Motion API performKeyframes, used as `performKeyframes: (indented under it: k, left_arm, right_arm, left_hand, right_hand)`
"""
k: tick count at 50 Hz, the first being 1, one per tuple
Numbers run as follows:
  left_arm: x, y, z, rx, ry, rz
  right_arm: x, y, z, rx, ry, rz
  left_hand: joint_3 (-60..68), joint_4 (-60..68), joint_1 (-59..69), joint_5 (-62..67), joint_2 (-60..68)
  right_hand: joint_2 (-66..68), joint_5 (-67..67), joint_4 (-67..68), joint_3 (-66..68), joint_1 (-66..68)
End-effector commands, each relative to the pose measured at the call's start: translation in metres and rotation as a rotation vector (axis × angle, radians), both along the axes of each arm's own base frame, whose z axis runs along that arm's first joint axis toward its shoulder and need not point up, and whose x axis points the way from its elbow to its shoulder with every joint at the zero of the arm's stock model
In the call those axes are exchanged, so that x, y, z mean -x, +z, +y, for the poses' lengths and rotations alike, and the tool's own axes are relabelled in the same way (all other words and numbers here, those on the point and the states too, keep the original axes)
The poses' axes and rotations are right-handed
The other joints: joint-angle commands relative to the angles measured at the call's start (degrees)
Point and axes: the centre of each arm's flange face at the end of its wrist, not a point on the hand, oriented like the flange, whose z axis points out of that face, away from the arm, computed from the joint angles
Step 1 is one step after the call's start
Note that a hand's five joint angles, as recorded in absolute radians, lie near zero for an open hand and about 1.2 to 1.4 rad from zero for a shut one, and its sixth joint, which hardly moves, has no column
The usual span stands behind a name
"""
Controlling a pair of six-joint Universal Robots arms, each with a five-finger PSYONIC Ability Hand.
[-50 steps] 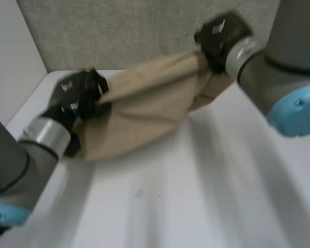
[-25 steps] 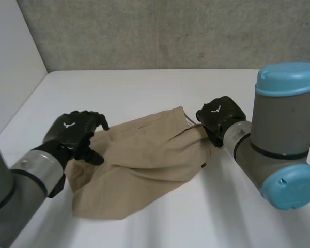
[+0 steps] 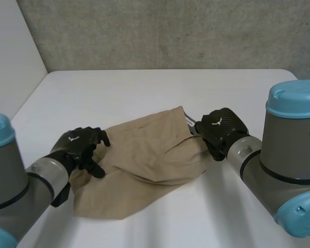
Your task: Fold the shorts.
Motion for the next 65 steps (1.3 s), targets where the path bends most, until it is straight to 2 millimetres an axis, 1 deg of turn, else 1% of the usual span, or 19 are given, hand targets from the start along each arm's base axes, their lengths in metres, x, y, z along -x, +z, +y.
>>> performKeyframes:
  k: [1, 12, 15, 18, 23, 25, 26, 28, 29, 31, 32, 35, 40, 44, 45, 51, 55, 59, 65]
  left_arm:
    - [0.011, -0.015, -0.024, -0.023, -0.005, -0.013]
    - [0.023, -0.037, -0.047, -0.070, -0.019, -0.030]
    - [0.030, -0.047, -0.051, -0.114, -0.056, -0.034]
    - [0.032, -0.042, -0.058, -0.101, -0.058, -0.028]
    - [0.042, -0.002, -0.093, 0.068, -0.038, 0.018]
    - [0.049, 0.050, -0.119, 0.279, -0.015, 0.059]
    - [0.049, 0.050, -0.119, 0.280, -0.015, 0.059]
    - [0.052, 0.117, -0.138, 0.566, 0.031, 0.097]
    - [0.051, 0.158, -0.140, 0.736, 0.063, 0.133]
    - [0.046, 0.210, -0.136, 0.969, 0.114, 0.188]
    - [0.046, 0.210, -0.136, 0.970, 0.114, 0.188]
    - [0.035, 0.269, -0.118, 1.257, 0.190, 0.278]
    - [0.034, 0.249, -0.106, 1.196, 0.170, 0.241]
    - [0.035, 0.213, -0.101, 1.097, 0.148, 0.192]
    - [0.034, 0.161, -0.098, 0.958, 0.126, 0.126]
    - [0.032, 0.074, -0.082, 0.722, 0.080, 0.019]
    - [0.028, 0.006, -0.064, 0.524, 0.043, -0.077]
    - [0.029, -0.022, -0.034, 0.382, -0.026, -0.158]
    - [0.017, -0.016, 0.003, 0.204, -0.081, -0.244]
  right_arm:
    - [0.001, -0.001, 0.003, 0.005, 0.022, 0.022]
    - [-0.002, 0.005, -0.010, 0.066, 0.033, 0.060]
    - [-0.005, 0.003, -0.018, 0.074, 0.029, 0.066]
    - [-0.014, 0.011, -0.032, 0.127, 0.024, 0.035]
    - [-0.036, 0.047, -0.062, 0.318, 0.017, -0.079]
    - [-0.050, 0.091, -0.083, 0.504, 0.007, -0.194]
    - [-0.053, 0.103, -0.088, 0.553, 0.002, -0.224]
    - [-0.058, 0.128, -0.096, 0.654, -0.004, -0.285]
    - [-0.064, 0.168, -0.103, 0.815, -0.013, -0.387]
    - [-0.065, 0.195, -0.105, 0.927, -0.027, -0.456]
    - [-0.065, 0.217, -0.104, 1.016, -0.038, -0.507]
    - [-0.061, 0.245, -0.101, 1.110, -0.065, -0.546]
    - [-0.059, 0.235, -0.101, 1.012, -0.069, -0.462]
    - [-0.059, 0.190, -0.102, 0.787, -0.048, -0.326]
    - [-0.059, 0.178, -0.102, 0.731, -0.043, -0.292]
    - [-0.042, 0.050, -0.080, 0.215, -0.009, 0.001]
    - [-0.031, 0.015, -0.064, 0.106, -0.009, 0.054]
    - [-0.020, -0.001, -0.048, 0.102, -0.010, 0.052]
    - [-0.006, -0.011, -0.024, 0.082, -0.002, 0.059]
  left_hand:
    - [3.6, 4.5, 3.9, 4.9, 4.4]
    - [9.3, 10.2, 9.6, 10.6, 10.1]
    - [32.2, 33.1, 32.5, 33.6, 33.0]
    - [48.2, 49.1, 48.5, 49.6, 49.0]
    - [48.3, 49.2, 48.6, 49.7, 49.1]
    - [48.3, 49.2, 48.6, 49.7, 49.1]
    - [48.3, 49.2, 48.6, 49.7, 49.1]
    - [48.3, 49.2, 48.6, 49.7, 49.1]
    - [48.3, 49.2, 48.6, 49.7, 49.1]
    - [48.3, 49.2, 48.6, 49.7, 49.1]
    - [48.3, 49.2, 48.6, 49.7, 49.1]
    - [48.3, 49.2, 48.6, 49.7, 49.1]
    - [48.3, 49.2, 48.6, 49.7, 49.1]
    - [48.3, 49.2, 48.6, 49.7, 49.1]
    - [48.3, 49.2, 48.6, 49.7, 49.1]
    - [48.3, 49.2, 48.6, 49.7, 49.1]
    - [48.3, 49.2, 48.6, 49.7, 49.1]
    - [40.6, 41.5, 40.9, 42.0, 41.4]
    - [11.3, 12.3, 11.7, 12.7, 12.2]
  right_hand:
    - [12.7, 13.4, 11.7, 11.6, 24.2]
    - [12.7, 13.4, 11.7, 11.6, 24.2]
    - [12.7, 13.4, 11.7, 11.6, 24.2]
    - [12.7, 13.4, 11.7, 11.6, 24.2]
    - [12.7, 13.4, 11.7, 11.6, 24.2]
    - [12.7, 13.4, 11.7, 11.6, 24.2]
    - [12.7, 13.4, 11.7, 11.6, 24.2]
    - [12.7, 13.4, 11.7, 11.6, 24.2]
    - [12.7, 13.4, 11.7, 11.6, 24.2]
    - [12.7, 13.4, 11.7, 11.6, 24.2]
    - [12.7, 13.4, 11.7, 11.6, 24.2]
    - [12.7, 13.4, 11.7, 11.6, 24.2]
    - [12.7, 13.4, 11.7, 11.6, 24.2]
    - [12.7, 13.4, 11.7, 11.6, 24.2]
    - [12.7, 13.4, 11.7, 11.6, 24.2]
    - [12.7, 13.4, 11.7, 11.6, 24.2]
    - [12.7, 13.4, 11.7, 11.6, 24.2]
    - [12.7, 13.4, 11.7, 11.6, 24.2]
    - [12.7, 13.4, 11.7, 11.6, 24.2]
